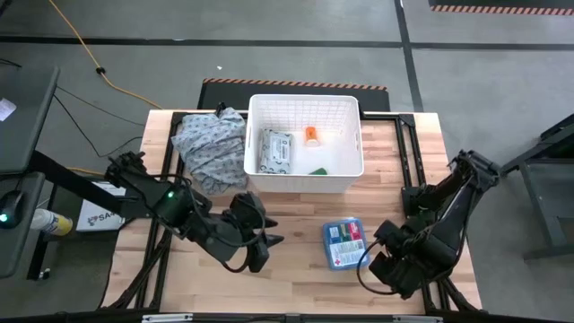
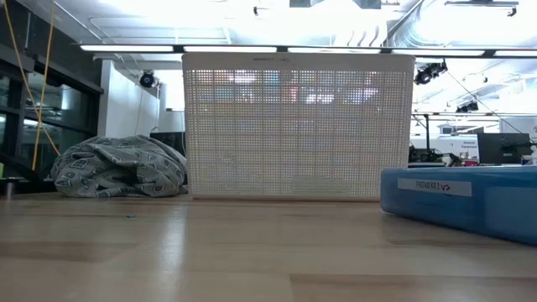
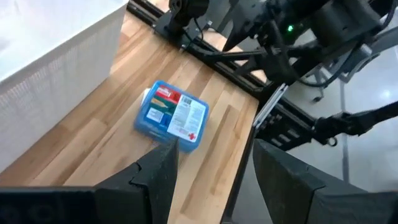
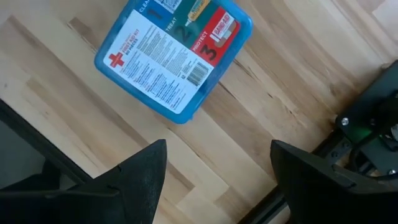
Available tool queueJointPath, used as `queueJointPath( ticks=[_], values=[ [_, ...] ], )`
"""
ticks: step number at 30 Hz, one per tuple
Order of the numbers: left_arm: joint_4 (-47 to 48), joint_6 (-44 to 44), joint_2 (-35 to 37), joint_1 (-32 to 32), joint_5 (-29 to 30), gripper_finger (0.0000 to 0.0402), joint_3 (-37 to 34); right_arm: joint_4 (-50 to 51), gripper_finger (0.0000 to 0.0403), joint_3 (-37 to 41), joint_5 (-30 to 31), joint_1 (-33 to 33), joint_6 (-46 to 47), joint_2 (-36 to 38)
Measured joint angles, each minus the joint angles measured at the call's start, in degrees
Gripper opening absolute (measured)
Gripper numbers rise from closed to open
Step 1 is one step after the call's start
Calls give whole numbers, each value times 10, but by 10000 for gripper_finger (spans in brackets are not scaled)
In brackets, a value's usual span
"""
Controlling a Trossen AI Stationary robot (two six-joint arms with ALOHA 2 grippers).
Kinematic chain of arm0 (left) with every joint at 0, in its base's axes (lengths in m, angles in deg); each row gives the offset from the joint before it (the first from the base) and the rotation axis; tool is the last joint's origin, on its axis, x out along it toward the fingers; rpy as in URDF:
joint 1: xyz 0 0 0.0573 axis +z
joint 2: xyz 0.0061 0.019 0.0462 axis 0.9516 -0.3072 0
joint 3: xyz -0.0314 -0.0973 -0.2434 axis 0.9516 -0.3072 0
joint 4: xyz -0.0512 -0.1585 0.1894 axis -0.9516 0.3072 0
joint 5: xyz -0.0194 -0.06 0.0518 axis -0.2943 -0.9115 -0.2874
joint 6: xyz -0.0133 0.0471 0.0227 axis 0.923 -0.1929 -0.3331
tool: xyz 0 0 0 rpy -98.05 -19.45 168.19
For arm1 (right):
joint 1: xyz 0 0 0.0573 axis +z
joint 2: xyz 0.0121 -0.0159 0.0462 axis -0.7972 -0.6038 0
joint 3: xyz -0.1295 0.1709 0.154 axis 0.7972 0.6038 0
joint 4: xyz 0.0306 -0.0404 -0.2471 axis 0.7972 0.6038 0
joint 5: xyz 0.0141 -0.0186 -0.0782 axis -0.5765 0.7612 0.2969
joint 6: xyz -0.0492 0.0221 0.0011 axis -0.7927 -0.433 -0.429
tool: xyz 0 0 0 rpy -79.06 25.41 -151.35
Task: Pick & place medical supplies in basket/bin
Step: Put the blue first aid kit in the white bin
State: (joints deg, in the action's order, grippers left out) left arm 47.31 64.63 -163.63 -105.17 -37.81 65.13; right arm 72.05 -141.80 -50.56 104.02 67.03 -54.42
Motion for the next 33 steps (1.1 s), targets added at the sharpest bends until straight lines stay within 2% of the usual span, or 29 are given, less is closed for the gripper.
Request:
queueJointPath(
  ticks=[14,21,28,33],
  values=[
    [11,22,-39,-5,-29,239,1,-53,277,0,-13,0,10,-56],
    [35,52,-58,-15,-26,239,0,-54,277,0,-20,0,17,-86],
    [52,101,-84,-23,-14,239,1,-11,277,0,-41,0,27,-123],
    [62,133,-96,-31,-7,239,2,-41,277,0,-49,7,34,-145]
  ],
)
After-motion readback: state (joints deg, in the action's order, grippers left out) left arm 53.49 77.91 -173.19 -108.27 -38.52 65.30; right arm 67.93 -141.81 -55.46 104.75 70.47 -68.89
